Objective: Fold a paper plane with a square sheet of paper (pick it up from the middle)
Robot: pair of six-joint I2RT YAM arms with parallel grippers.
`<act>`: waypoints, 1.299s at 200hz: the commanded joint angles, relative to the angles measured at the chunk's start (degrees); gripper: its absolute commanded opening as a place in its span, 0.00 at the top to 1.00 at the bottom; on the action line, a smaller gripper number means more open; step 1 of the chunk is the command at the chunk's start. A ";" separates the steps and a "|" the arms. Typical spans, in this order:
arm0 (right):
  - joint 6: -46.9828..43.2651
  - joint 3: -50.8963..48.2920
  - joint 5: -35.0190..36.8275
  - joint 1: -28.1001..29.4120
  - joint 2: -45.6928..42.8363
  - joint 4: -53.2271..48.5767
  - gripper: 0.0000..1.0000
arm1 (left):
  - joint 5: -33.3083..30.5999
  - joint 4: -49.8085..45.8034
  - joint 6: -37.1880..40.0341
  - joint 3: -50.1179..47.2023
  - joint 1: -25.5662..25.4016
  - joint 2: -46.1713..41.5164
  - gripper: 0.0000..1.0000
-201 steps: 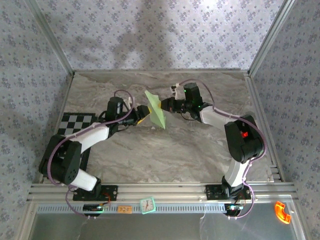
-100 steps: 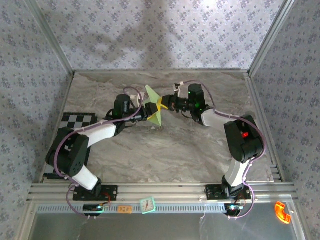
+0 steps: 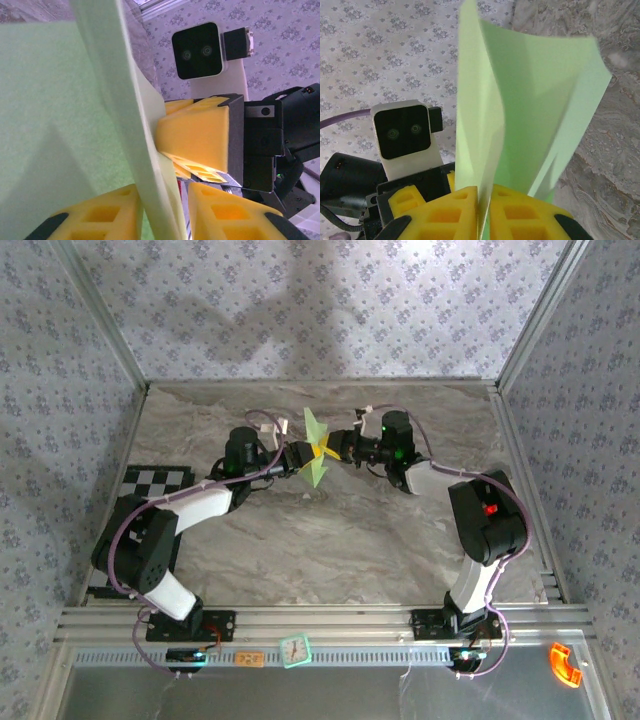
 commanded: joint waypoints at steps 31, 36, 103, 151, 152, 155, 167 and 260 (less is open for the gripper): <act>0.82 -1.02 -1.24 -1.01 -2.10 1.54 0.73 | -0.08 0.25 0.95 1.04 -0.30 1.46 0.83; 0.68 -1.26 -1.12 -1.20 -2.34 1.22 0.71 | -0.19 -0.05 1.13 1.05 -0.19 1.42 0.84; -8.90 -6.08 5.20 -6.09 -9.42 -11.19 0.44 | -2.29 -9.25 6.90 2.99 0.75 0.30 0.90; -23.56 -6.59 16.94 -8.43 -17.77 -31.53 0.37 | -15.63 -40.17 25.64 12.80 0.15 -0.20 0.90; -23.81 -6.57 17.21 -8.48 -17.89 -31.87 0.37 | -16.17 -40.87 26.09 13.08 0.01 -0.09 0.90; -24.47 -6.55 17.98 -8.53 -18.31 -32.92 0.37 | -17.69 -42.88 27.10 13.89 -0.24 0.04 0.90; -26.76 -6.57 20.79 -8.78 -19.88 -35.99 0.37 | -24.22 -50.55 32.62 17.34 -0.81 1.38 0.90; -28.71 -7.96 25.66 -10.23 -22.24 -41.10 0.37 | -59.28 -70.00 48.70 33.82 -5.01 17.33 0.90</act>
